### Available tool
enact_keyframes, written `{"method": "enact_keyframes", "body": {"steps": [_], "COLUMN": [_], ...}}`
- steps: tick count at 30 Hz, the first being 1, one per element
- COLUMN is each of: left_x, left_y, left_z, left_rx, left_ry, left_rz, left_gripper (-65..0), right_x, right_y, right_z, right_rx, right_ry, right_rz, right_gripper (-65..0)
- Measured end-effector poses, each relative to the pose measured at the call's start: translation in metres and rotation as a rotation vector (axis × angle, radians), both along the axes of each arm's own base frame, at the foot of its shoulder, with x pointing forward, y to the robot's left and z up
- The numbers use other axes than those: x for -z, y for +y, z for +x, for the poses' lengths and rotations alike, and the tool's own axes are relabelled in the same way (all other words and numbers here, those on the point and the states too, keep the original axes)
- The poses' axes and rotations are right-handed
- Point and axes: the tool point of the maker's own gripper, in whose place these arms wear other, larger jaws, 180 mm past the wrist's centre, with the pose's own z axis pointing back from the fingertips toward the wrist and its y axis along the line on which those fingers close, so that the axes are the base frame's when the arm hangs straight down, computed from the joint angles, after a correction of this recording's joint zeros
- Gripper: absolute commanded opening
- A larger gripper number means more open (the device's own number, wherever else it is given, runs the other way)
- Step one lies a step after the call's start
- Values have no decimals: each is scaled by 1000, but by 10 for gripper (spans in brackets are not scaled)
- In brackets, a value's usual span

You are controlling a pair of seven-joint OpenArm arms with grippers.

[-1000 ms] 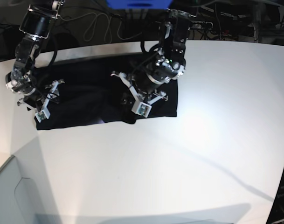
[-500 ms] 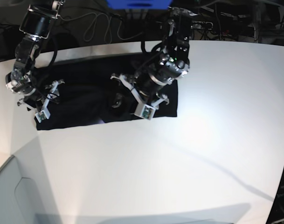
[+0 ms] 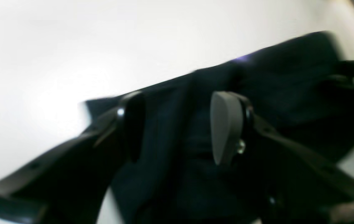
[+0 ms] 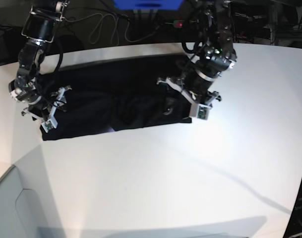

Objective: Fold the T-shirt properly
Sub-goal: 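Lift the strip's end with the left gripper and fold it toward the right gripper, then press and smooth the folded half with the left gripper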

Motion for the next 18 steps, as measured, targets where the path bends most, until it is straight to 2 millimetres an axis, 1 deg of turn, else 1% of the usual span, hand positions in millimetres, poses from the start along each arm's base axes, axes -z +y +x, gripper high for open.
{"method": "enact_keyframes", "body": {"steps": [3, 5, 6, 11, 13, 15, 18], "left_x": [6, 11, 16, 51, 62, 61, 48], "left_y": [15, 15, 9, -53, -80, -102, -135], "left_z": [-3, -4, -6, -33, -46, -56, -67], "left_rx": [-39, -42, -26, 148, 228, 294, 395], "left_ry": [22, 29, 48, 167, 206, 212, 184], "left_rz": [10, 5, 3, -48, -58, -72, -96], "left_gripper": [-328, -328, -328, -328, -328, -328, -328], "right_x": [0, 0, 0, 0, 0, 0, 0], "right_y": [1, 2, 2, 2, 2, 2, 2], "right_z": [0, 0, 0, 0, 0, 0, 0], "right_rx": [0, 0, 0, 0, 0, 0, 0], "right_ry": [-1, -2, -2, -1, -2, -2, -2], "right_rz": [4, 9, 9, 8, 9, 10, 10], "right_gripper": [-296, -296, -296, -296, -296, -296, -296]}}
